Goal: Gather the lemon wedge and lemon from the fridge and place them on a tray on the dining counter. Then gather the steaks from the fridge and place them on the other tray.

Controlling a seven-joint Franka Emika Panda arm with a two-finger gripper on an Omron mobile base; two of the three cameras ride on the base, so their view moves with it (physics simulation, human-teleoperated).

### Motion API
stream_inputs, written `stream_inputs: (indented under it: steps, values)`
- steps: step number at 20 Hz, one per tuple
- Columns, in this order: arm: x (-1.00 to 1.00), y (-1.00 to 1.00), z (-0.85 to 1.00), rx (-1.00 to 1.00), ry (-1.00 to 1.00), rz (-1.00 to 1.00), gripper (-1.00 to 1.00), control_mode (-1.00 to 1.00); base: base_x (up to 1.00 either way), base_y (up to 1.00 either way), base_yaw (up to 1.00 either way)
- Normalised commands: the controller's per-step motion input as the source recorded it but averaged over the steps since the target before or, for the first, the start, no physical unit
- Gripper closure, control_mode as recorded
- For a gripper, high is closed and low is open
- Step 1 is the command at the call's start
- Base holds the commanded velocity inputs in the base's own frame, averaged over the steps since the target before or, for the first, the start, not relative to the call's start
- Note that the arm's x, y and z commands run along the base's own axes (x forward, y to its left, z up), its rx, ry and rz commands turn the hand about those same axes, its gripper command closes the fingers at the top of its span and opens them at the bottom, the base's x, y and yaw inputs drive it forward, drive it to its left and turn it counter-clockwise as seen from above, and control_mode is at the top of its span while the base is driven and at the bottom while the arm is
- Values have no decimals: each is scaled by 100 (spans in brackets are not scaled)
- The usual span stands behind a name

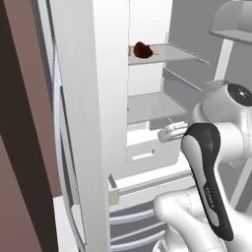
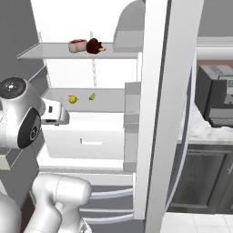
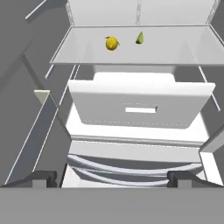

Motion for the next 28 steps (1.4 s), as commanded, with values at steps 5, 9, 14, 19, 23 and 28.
stream_inputs:
  steps: [5,9,14,19,23,28]
  values:
    - [0,0,0,0,0,0,-100,100,55,-4,2]
    - [0,0,0,0,0,0,-100,100,53,0,2]
    - [0,0,0,0,0,0,-100,100,60,0,3]
    - [0,0,0,0,0,0,-100,100,80,-2,3]
    - [88,-1,0,3,0,0,-100,-100,0,0,0]
    - [93,0,0,2,0,0,-100,-100,0,0,0]
